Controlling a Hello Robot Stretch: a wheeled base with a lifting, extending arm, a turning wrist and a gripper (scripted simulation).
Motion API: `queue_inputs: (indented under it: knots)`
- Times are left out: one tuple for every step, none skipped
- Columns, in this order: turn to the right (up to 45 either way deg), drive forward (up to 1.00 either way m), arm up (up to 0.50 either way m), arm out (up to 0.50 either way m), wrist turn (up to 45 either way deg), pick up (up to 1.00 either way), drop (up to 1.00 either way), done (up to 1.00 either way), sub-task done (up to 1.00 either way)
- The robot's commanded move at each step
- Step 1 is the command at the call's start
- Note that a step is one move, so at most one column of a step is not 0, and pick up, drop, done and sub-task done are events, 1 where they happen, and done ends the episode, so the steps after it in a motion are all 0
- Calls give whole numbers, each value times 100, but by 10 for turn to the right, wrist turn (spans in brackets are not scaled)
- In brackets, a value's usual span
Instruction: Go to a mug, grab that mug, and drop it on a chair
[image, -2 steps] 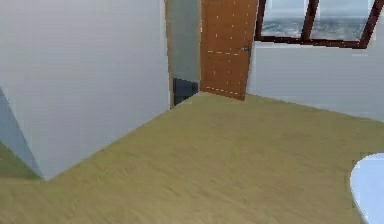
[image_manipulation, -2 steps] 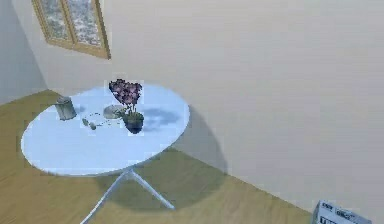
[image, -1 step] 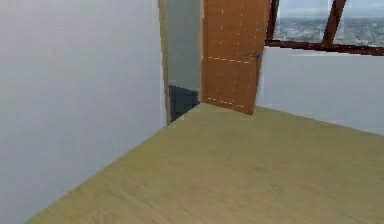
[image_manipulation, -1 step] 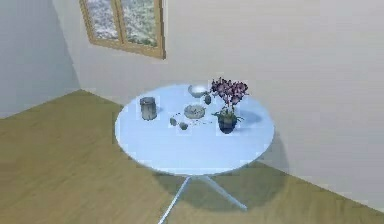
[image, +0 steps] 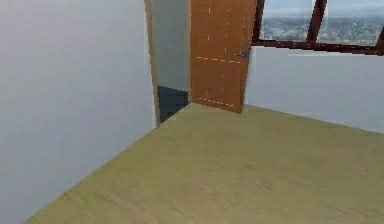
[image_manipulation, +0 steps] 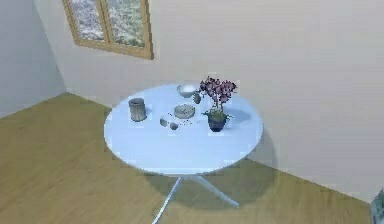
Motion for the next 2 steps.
queue_inputs:
  knots:
    - [0,100,0,0,0,0,0,0,0]
    - [0,100,0,0,0,0,0,0,0]
